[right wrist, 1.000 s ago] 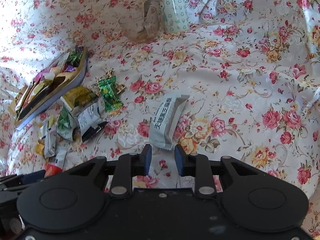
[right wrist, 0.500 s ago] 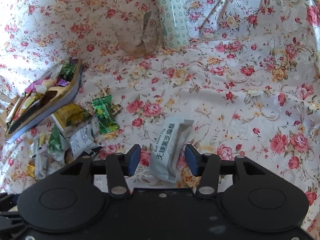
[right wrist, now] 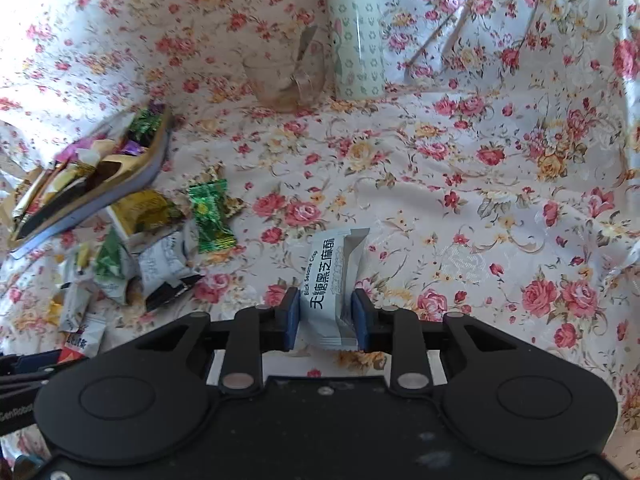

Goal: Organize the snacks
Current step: 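Grasp the white snack bar with right tool while left tool grasps red hawthorn packet, then carry both snacks to the gold tin tray and open both tools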

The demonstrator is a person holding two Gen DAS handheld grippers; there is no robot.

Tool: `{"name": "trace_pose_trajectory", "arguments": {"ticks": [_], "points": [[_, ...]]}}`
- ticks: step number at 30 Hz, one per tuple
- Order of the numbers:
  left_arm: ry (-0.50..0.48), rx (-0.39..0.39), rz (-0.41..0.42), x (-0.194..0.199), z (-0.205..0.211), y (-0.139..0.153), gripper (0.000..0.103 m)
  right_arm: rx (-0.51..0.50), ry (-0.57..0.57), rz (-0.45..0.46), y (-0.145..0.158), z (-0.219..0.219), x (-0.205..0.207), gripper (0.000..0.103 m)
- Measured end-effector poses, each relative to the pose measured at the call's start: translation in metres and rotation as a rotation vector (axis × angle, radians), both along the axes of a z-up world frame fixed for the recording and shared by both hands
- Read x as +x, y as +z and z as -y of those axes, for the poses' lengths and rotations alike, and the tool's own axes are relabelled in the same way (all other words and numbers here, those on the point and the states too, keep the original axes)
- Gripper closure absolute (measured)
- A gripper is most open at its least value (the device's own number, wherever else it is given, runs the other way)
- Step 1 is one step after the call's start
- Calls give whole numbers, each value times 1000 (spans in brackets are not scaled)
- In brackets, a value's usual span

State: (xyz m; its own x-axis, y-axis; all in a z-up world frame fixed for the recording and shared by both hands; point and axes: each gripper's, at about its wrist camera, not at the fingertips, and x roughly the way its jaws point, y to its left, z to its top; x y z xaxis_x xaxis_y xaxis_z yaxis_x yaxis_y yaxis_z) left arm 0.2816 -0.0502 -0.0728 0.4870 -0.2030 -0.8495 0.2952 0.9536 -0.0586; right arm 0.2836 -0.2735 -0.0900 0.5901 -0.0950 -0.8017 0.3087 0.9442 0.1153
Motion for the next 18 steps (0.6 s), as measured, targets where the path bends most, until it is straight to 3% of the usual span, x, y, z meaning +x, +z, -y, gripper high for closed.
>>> {"name": "trace_pose_trajectory", "arguments": {"ticks": [9, 18], "points": [[16, 5, 4, -33, -5, 26, 60, 103, 15, 24, 25, 2, -36, 73], [59, -22, -6, -90, -26, 53, 60, 198, 49, 35, 48, -5, -98, 73]]}}
